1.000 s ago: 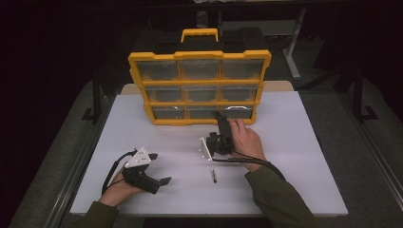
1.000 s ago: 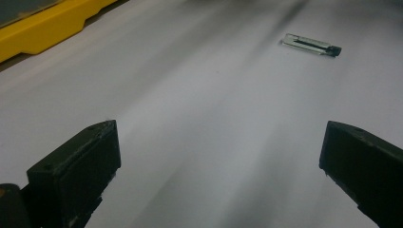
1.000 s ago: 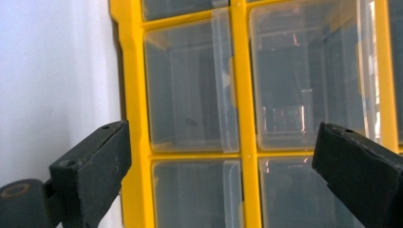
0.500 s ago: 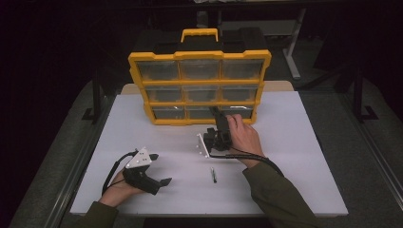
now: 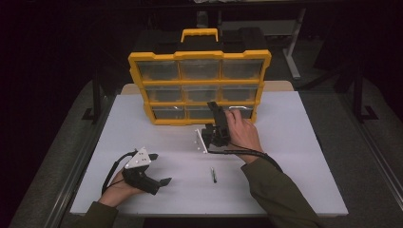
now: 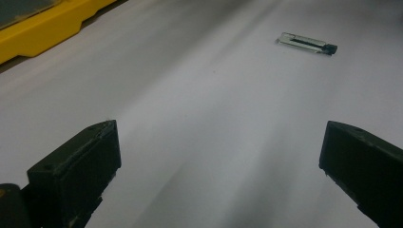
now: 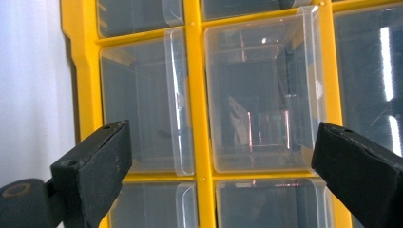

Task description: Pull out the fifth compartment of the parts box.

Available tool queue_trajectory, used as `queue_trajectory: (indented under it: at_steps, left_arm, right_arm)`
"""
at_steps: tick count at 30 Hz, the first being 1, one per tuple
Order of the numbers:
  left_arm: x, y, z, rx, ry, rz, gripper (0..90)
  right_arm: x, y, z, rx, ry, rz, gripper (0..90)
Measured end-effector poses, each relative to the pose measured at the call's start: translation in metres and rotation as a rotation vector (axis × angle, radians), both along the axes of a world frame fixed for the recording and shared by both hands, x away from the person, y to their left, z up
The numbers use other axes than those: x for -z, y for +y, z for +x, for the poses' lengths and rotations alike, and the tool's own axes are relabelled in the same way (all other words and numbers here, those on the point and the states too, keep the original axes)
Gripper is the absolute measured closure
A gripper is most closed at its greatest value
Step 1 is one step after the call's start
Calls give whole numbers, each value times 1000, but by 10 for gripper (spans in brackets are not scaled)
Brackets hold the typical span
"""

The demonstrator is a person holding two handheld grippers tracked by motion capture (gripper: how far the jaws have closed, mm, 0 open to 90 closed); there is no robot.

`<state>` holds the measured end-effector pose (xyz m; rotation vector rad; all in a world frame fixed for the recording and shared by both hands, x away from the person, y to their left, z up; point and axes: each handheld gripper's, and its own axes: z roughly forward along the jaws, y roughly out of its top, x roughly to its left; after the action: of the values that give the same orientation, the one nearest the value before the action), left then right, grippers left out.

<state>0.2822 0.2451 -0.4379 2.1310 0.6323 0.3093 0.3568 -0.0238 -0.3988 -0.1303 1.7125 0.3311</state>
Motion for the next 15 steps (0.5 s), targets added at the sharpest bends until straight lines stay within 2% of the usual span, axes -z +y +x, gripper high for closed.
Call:
queue_trajectory:
  at_steps: [15]
  left_arm:
    - [-1, 1, 0, 0, -3, 4, 0]
  right_arm:
    - [-12, 6, 8, -3, -21, 2, 56]
